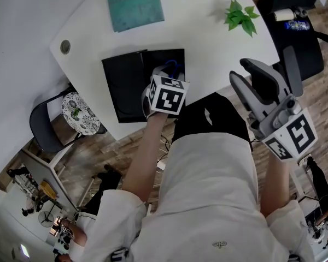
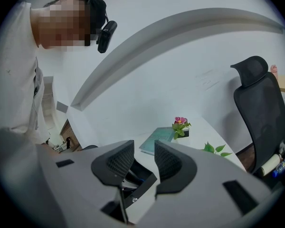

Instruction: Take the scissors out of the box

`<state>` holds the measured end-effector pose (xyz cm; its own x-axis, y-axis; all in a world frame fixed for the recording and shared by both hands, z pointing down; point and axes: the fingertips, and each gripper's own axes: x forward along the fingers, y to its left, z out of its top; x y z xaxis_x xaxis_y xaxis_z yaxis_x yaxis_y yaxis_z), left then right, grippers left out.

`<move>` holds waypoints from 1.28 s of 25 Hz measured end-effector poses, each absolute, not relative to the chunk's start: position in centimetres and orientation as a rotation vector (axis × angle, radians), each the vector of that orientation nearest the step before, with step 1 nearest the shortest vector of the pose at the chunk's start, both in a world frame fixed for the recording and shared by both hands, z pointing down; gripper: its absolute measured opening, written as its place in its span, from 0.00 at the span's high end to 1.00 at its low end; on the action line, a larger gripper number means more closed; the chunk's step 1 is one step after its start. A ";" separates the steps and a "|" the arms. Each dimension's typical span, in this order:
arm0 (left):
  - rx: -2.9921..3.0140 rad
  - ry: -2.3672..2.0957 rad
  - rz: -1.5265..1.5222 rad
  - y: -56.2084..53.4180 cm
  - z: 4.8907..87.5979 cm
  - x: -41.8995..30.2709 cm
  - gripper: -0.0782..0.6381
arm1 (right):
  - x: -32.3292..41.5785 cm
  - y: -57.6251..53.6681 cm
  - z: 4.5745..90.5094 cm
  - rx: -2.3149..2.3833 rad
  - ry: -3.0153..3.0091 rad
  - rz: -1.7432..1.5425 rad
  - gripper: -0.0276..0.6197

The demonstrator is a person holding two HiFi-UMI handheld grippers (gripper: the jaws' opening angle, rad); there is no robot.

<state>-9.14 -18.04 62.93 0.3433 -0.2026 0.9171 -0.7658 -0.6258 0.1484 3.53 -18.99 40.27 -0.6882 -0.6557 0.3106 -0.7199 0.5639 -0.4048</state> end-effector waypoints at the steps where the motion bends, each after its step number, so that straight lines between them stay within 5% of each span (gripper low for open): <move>1: 2.037 -0.847 1.278 -18.1 62.9 -9.1 0.76 | 3.5 -19.1 40.3 1.181 -2.666 0.777 0.74; 32: 1.862 -1.149 1.077 -19.3 63.8 -11.5 0.67 | 3.6 -20.1 40.3 1.166 -2.657 0.789 0.74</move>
<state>-11.49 -19.32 63.80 0.2647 -0.3488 0.8990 -0.9196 -0.3721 0.1264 3.60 -20.06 40.32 -0.6916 -0.6467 0.3216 -0.7174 0.5636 -0.4095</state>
